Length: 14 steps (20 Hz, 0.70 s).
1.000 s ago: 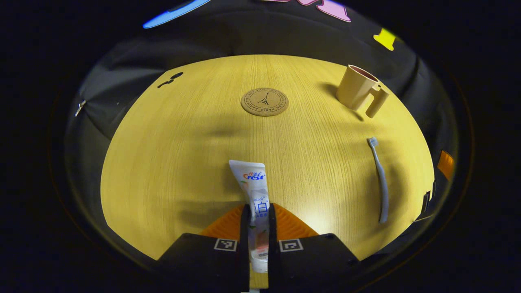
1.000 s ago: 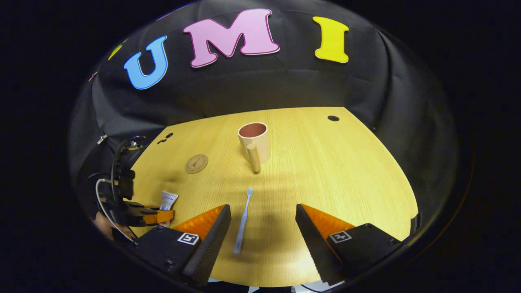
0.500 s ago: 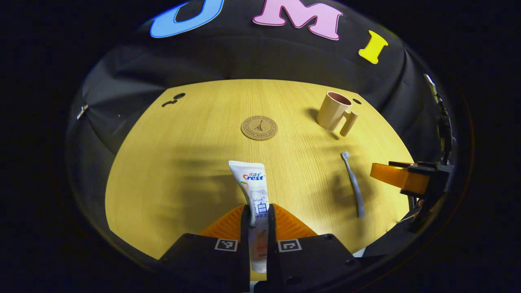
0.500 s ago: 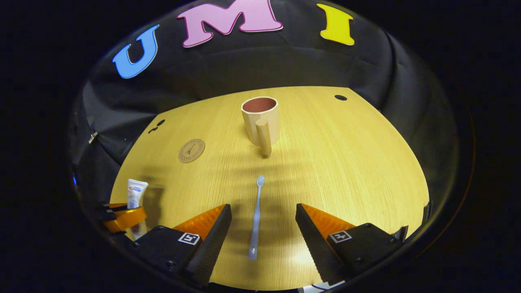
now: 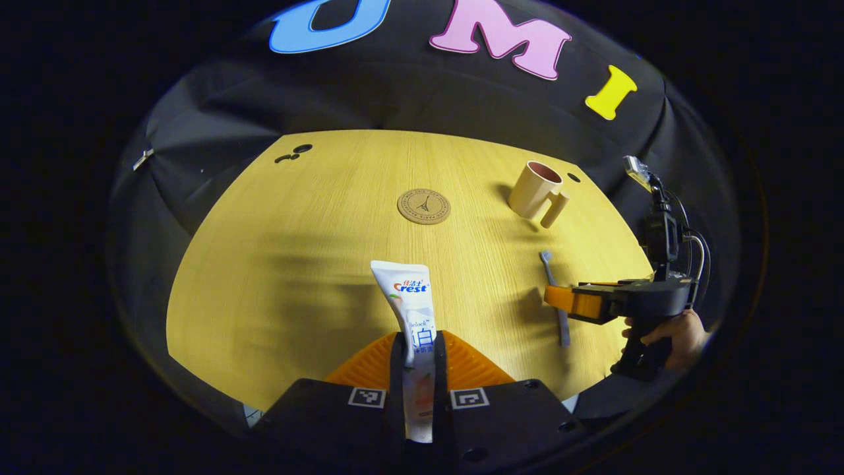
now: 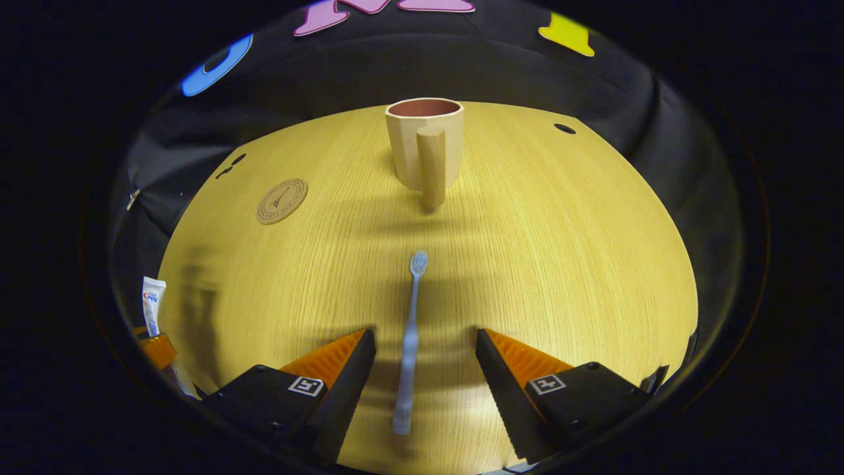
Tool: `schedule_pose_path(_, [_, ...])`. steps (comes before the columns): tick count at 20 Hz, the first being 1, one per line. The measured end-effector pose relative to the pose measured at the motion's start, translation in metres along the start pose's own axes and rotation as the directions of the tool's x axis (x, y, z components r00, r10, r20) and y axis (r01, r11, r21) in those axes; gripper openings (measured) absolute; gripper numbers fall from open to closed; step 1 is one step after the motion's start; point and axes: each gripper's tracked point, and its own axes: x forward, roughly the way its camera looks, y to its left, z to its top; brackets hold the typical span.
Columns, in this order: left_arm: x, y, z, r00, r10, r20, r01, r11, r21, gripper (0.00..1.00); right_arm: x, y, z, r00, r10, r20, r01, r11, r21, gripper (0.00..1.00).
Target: Put the toothbrush and toothpaste on the desktop into the cup, then pick up the cup and place it on the coaster on the desktop.
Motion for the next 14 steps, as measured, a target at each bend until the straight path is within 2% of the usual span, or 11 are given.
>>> schedule_pose_path(5, [-0.004, 0.005, -0.003, 1.000, 0.014, -0.004, -0.014, 0.999, -0.031, 0.21, 0.004, 0.000, 0.002, 1.000, -0.019, -0.014, 0.018, 0.999, -0.029, 0.88])
schedule_pose_path(8, [-0.005, 0.005, -0.004, 1.000, 0.018, 0.000, -0.018, 0.999, -0.049, 0.21, 0.005, 0.007, -0.001, 0.999, -0.008, -0.046, 0.006, 0.999, -0.052, 0.75])
schedule_pose_path(9, [-0.005, 0.006, -0.005, 1.000, 0.021, -0.004, -0.022, 0.998, -0.051, 0.21, 0.005, 0.012, 0.001, 0.999, 0.003, -0.043, -0.006, 0.997, -0.073, 0.65])
schedule_pose_path(10, [-0.005, 0.006, -0.008, 1.000, 0.025, -0.010, -0.026, 0.998, -0.053, 0.21, 0.005, 0.014, 0.001, 0.999, 0.013, -0.034, -0.016, 0.995, -0.098, 0.43])
schedule_pose_path(11, [-0.005, 0.005, -0.010, 1.000, 0.026, -0.014, -0.027, 0.998, -0.057, 0.21, 0.004, 0.014, 0.002, 0.999, 0.013, -0.032, -0.016, 0.994, -0.108, 0.34])
schedule_pose_path(12, [-0.005, 0.004, -0.013, 1.000, 0.023, -0.020, -0.025, 0.998, -0.063, 0.21, 0.005, 0.014, 0.003, 1.000, 0.006, -0.028, -0.009, 0.994, -0.105, 0.15])
schedule_pose_path(14, [-0.006, 0.002, -0.017, 0.999, 0.020, -0.029, -0.023, 0.996, -0.090, 0.21, 0.008, 0.017, 0.001, 0.999, 0.010, -0.033, -0.014, 0.991, -0.129, 0.12])
